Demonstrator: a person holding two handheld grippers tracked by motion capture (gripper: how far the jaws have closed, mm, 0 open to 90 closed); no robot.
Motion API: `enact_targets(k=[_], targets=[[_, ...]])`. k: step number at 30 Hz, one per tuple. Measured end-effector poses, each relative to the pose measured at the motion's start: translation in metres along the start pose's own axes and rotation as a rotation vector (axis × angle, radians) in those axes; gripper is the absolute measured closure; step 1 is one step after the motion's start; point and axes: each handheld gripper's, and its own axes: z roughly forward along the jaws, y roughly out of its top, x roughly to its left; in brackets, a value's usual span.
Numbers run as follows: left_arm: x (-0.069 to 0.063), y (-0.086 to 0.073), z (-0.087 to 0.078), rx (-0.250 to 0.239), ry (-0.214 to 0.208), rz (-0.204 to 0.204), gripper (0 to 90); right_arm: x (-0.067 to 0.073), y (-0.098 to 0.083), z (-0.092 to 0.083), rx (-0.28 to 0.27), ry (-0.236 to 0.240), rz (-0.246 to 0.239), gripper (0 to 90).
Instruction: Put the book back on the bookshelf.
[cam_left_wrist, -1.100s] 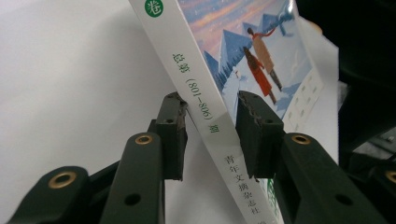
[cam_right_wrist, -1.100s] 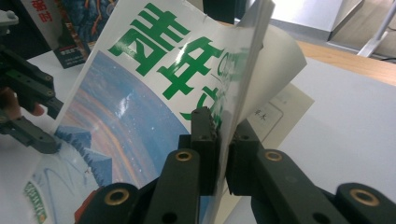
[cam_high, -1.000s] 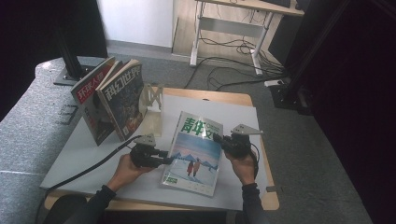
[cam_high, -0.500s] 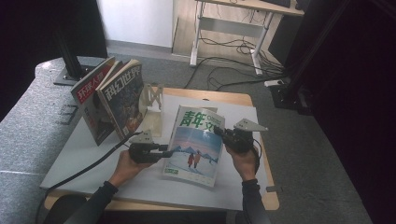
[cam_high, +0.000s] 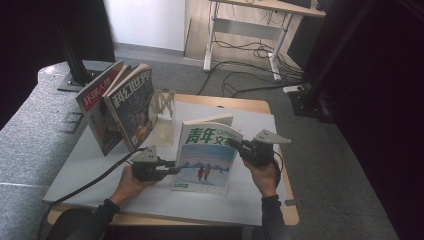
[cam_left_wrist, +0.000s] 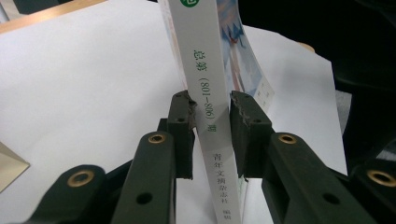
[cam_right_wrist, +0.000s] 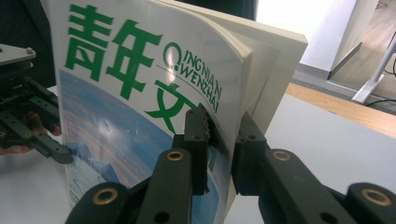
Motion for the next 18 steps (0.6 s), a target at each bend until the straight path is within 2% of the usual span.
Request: enact_targets(k=[5,8,11,13,16,18], targets=[[-0.002,0.0,-0.003,0.015,-0.004,0.014,72.3,0.002,0.001,-0.004,-0.005,0.01,-0.018,74.1],[-0.003,0.0,-0.004,0.019,-0.006,0.024,72.6,0.003,0.0,-0.007,-0.006,0.0,-0.026,71.2],[-0.003,-0.005,-0.007,-0.004,-0.024,0.009,73.4,-0.001,-0.002,-0.012,-0.003,-0.011,-0.02,67.6],[-0.002,-0.009,-0.012,-0.015,-0.039,0.009,74.1,-0.005,-0.005,-0.014,-0.005,-0.014,-0.013,60.8],[-0.006,-0.011,-0.015,-0.017,-0.047,0.038,74.8,-0.009,-0.009,-0.014,-0.01,0.026,0.006,51.0],[-0.011,-0.011,-0.017,-0.009,-0.032,0.067,74.9,-0.009,-0.013,-0.013,-0.02,0.068,0.019,45.8]])
